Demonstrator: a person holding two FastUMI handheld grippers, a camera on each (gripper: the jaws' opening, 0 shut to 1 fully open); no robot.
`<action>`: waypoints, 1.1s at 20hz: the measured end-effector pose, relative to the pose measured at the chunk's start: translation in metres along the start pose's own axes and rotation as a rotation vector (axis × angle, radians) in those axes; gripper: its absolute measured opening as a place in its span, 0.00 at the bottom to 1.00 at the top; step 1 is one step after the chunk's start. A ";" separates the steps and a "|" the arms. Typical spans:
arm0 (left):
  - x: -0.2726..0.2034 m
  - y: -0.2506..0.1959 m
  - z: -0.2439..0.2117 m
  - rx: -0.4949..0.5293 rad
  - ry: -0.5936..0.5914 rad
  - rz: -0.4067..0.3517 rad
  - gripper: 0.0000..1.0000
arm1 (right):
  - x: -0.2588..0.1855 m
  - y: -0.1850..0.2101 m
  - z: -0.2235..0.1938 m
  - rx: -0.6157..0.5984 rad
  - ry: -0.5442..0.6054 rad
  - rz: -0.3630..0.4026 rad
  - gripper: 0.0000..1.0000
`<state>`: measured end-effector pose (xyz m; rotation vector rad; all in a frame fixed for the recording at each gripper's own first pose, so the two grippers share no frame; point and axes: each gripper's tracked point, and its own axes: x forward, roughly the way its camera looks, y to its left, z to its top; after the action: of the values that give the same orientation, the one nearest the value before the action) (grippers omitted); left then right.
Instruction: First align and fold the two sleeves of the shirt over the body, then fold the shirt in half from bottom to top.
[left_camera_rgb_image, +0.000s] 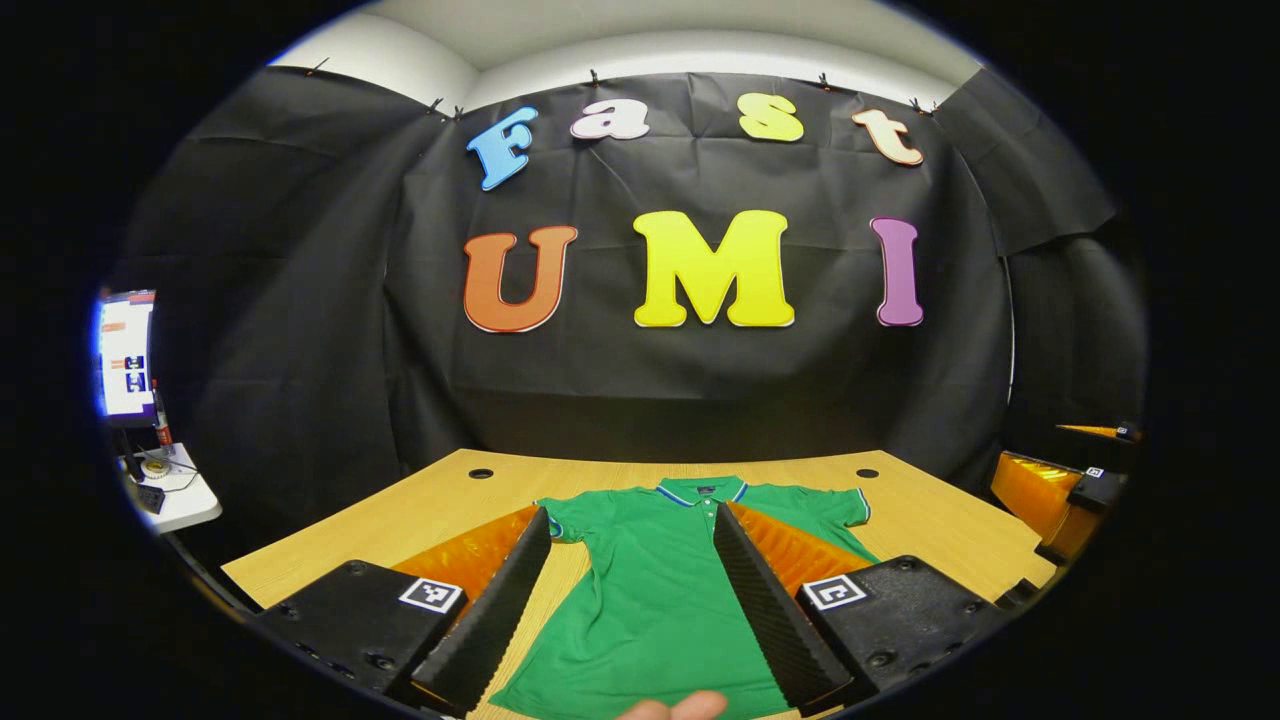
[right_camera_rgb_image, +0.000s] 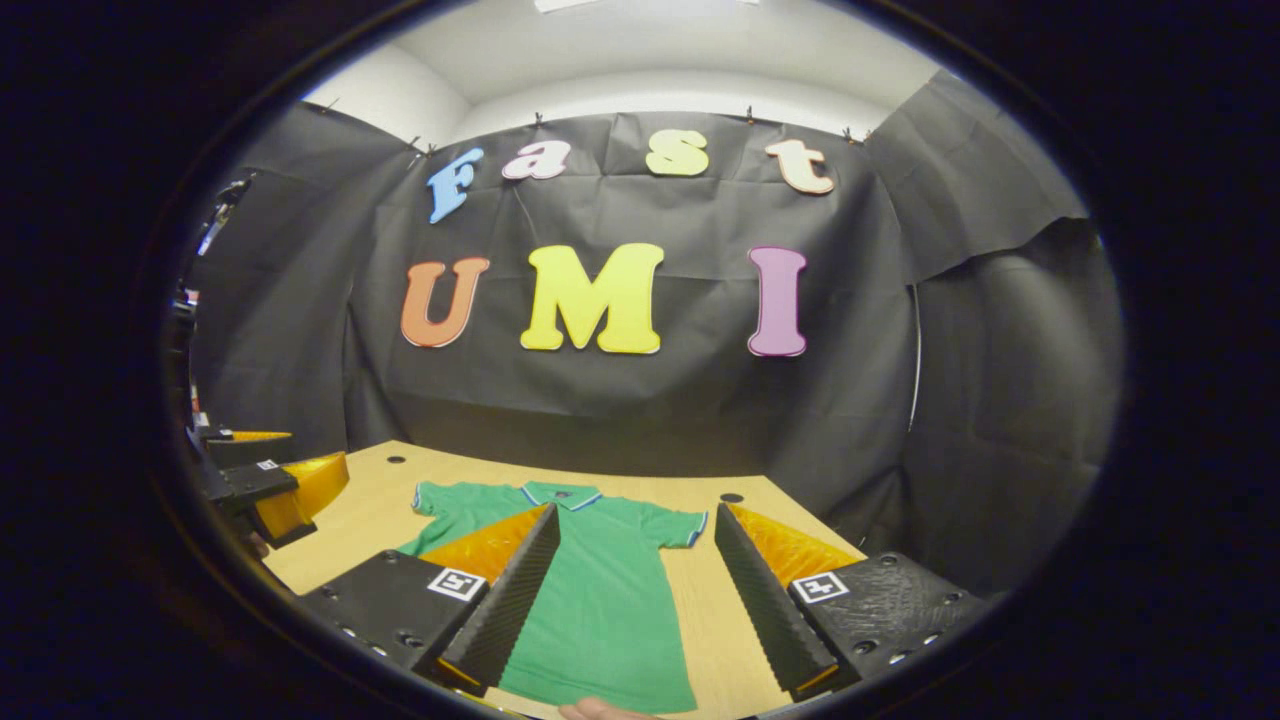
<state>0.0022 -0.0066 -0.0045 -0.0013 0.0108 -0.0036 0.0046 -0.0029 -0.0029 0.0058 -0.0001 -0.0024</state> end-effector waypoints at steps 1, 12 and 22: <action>0.000 0.000 0.000 0.001 0.001 -0.002 1.00 | 0.000 0.000 0.000 -0.004 0.001 0.001 0.95; 0.021 0.001 -0.018 0.019 0.025 0.004 1.00 | 0.031 0.009 -0.003 -0.028 0.013 0.019 0.94; 0.061 0.001 -0.048 0.029 0.035 0.029 1.00 | 0.226 -0.045 -0.054 0.004 0.181 -0.102 0.95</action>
<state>0.0629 -0.0056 -0.0535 0.0275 0.0458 0.0254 0.2308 -0.0481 -0.0573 0.0100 0.1811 -0.1034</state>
